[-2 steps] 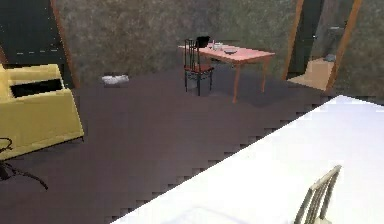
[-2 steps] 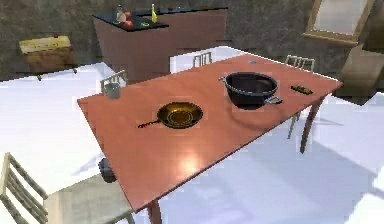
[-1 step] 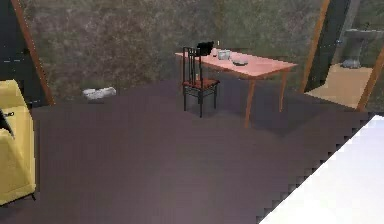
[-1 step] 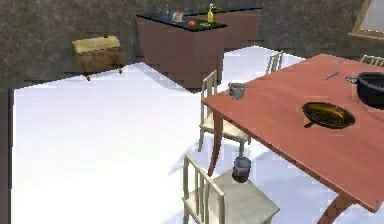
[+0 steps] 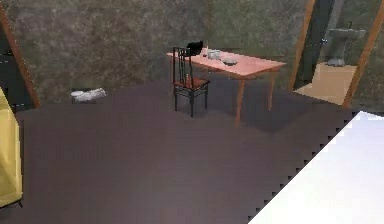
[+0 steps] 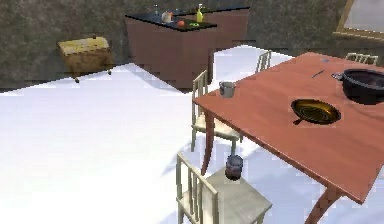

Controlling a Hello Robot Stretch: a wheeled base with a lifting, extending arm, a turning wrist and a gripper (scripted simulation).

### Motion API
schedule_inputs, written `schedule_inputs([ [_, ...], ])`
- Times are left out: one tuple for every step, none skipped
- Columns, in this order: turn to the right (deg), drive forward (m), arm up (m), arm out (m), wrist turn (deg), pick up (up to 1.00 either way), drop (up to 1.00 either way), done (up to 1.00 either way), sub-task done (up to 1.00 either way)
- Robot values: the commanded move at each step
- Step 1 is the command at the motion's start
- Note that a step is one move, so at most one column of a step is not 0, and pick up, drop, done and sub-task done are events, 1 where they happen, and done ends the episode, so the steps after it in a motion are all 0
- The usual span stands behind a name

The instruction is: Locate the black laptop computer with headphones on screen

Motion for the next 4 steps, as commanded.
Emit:
schedule_inputs([
  [-45.0, 0.0, 0.0, 0.0, 0.0, 0.0, 0.0, 0.0, 0.0],
  [-45.0, 0.0, 0.0, 0.0, 0.0, 0.0, 0.0, 0.0, 0.0],
  [0.0, 0.05, 0.0, 0.0, 0.0, 0.0, 0.0, 0.0, 0.0],
  [45.0, 0.0, 0.0, 0.0, 0.0, 0.0, 0.0, 0.0, 0.0],
])
